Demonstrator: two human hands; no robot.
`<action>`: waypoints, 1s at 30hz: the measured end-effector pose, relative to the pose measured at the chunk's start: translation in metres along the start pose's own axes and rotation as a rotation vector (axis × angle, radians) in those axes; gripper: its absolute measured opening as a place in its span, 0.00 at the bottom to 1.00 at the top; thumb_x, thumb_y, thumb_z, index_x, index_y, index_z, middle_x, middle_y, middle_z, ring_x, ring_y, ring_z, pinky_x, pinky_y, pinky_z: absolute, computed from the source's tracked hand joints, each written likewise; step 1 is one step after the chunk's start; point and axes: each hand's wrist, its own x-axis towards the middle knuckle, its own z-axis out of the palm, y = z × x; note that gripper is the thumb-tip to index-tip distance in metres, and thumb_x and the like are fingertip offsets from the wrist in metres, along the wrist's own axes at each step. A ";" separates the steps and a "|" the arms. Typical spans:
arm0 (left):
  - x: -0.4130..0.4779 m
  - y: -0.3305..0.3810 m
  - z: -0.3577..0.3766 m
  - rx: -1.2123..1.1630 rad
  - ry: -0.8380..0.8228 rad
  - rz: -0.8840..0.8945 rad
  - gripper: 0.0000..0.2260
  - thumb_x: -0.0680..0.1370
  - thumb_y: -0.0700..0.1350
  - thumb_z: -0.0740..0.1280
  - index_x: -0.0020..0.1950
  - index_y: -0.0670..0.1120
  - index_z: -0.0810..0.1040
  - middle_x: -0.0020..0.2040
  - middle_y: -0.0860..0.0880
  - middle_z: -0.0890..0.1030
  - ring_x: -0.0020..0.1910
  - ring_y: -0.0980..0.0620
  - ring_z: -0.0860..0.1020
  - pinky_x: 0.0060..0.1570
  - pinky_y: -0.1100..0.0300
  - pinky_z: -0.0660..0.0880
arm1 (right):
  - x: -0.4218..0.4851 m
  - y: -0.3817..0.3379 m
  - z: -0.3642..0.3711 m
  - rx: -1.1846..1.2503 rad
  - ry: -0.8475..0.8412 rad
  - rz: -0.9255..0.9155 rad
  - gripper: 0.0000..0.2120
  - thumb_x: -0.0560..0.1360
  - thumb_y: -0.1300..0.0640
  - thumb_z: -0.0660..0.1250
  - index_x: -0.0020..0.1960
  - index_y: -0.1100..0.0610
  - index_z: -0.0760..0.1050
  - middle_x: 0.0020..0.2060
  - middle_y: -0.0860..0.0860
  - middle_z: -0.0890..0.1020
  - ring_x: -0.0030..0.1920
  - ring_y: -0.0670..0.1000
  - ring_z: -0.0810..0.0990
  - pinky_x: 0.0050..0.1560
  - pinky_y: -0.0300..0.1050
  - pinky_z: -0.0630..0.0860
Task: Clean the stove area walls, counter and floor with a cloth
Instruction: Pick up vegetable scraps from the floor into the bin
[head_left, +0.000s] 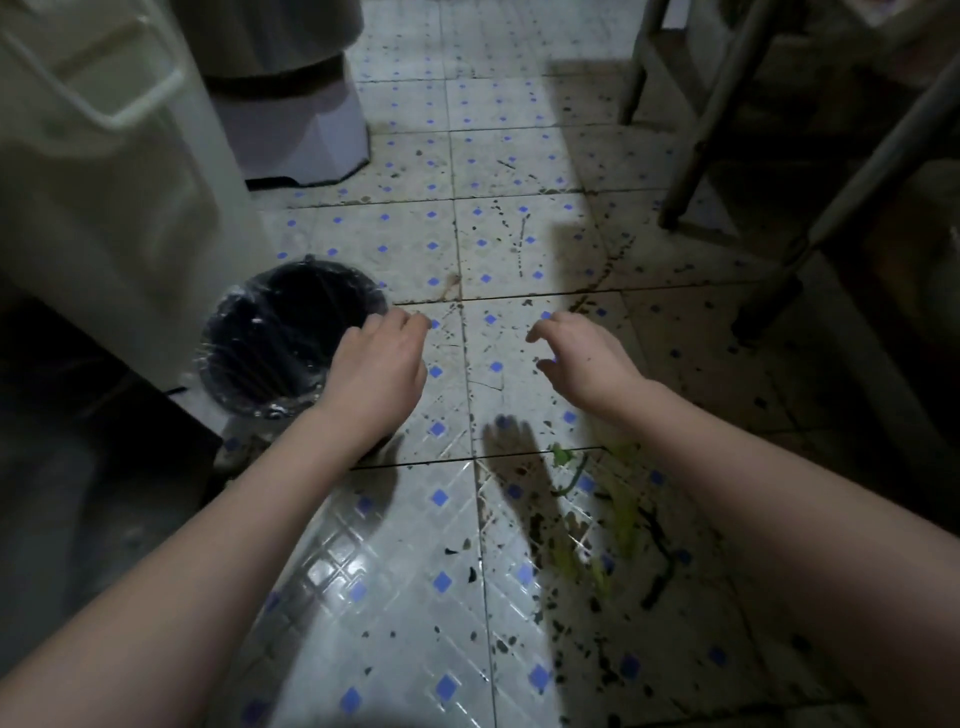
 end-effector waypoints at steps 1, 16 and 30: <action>0.002 0.006 0.004 -0.009 -0.003 0.028 0.16 0.75 0.40 0.62 0.63 0.42 0.72 0.58 0.41 0.75 0.54 0.38 0.74 0.48 0.47 0.71 | -0.006 0.007 0.002 -0.012 -0.009 0.019 0.16 0.77 0.59 0.64 0.64 0.55 0.70 0.59 0.54 0.75 0.60 0.57 0.72 0.55 0.51 0.72; -0.006 0.055 0.090 0.037 -0.249 0.225 0.17 0.76 0.40 0.60 0.65 0.45 0.68 0.60 0.45 0.73 0.56 0.44 0.72 0.52 0.52 0.69 | -0.058 0.052 0.066 0.054 -0.212 0.116 0.25 0.73 0.73 0.58 0.68 0.57 0.69 0.66 0.55 0.71 0.65 0.55 0.69 0.66 0.49 0.67; -0.025 0.048 0.146 0.002 -0.343 0.221 0.17 0.75 0.39 0.62 0.64 0.46 0.68 0.60 0.46 0.72 0.56 0.45 0.72 0.53 0.54 0.67 | -0.059 0.057 0.125 0.097 -0.332 0.080 0.38 0.69 0.78 0.58 0.74 0.53 0.60 0.75 0.52 0.57 0.74 0.55 0.58 0.73 0.48 0.58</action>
